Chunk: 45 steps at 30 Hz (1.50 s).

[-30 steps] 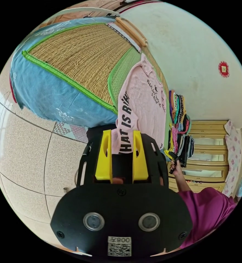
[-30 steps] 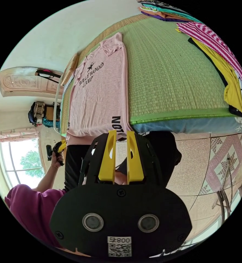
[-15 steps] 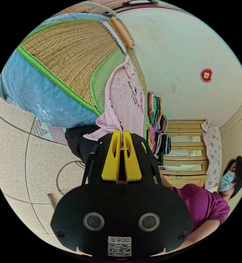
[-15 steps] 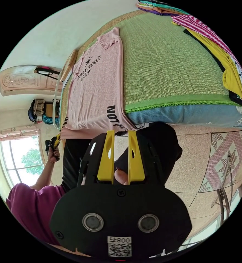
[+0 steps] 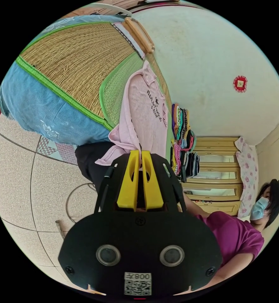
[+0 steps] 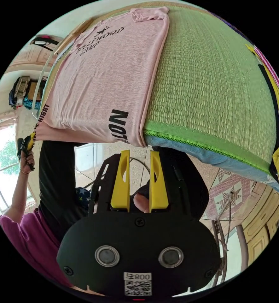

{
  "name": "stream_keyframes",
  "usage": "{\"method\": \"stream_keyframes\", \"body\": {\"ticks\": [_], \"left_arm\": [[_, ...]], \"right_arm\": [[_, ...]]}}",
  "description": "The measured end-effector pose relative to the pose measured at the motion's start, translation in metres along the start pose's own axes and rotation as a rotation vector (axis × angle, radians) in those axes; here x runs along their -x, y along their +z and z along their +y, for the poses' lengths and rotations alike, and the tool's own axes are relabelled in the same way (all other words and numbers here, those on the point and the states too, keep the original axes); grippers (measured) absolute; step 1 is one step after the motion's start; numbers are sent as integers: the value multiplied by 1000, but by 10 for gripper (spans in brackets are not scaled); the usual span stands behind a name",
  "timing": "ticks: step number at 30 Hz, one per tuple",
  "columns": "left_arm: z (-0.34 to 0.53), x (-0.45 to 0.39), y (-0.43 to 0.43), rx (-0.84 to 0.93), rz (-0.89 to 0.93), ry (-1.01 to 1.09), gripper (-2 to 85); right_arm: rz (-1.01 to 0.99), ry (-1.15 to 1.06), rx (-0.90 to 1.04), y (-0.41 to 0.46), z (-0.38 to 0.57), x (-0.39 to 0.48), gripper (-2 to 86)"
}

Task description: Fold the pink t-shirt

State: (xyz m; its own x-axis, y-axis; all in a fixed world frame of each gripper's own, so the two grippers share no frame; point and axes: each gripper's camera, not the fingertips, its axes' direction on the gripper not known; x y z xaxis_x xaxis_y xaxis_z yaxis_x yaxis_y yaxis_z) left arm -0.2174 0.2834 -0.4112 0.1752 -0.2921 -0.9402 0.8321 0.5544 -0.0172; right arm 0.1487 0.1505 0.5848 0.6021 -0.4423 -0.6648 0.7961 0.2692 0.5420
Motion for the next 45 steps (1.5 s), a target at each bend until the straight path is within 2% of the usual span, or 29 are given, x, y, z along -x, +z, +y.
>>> {"method": "stream_keyframes", "body": {"ticks": [8,18,25,36,40,45], "left_arm": [[16,-3,3,-17,0,-33,10],[21,-13,9,-1,-22,-46,11],[22,-19,13,10,-38,-53,11],[26,-28,19,9,-47,-65,11],[28,-31,19,1,-32,-60,11],[31,-38,18,4,19,-28,10]], "right_arm": [[40,-21,-13,30,-13,26,92],[26,-18,15,60,-21,25,90],[-20,-21,-35,76,-23,22,79],[-81,-60,-28,84,-22,-2,14],[-132,-141,42,76,-19,-10,15],[-345,-234,51,22,-1,-31,17]]}}
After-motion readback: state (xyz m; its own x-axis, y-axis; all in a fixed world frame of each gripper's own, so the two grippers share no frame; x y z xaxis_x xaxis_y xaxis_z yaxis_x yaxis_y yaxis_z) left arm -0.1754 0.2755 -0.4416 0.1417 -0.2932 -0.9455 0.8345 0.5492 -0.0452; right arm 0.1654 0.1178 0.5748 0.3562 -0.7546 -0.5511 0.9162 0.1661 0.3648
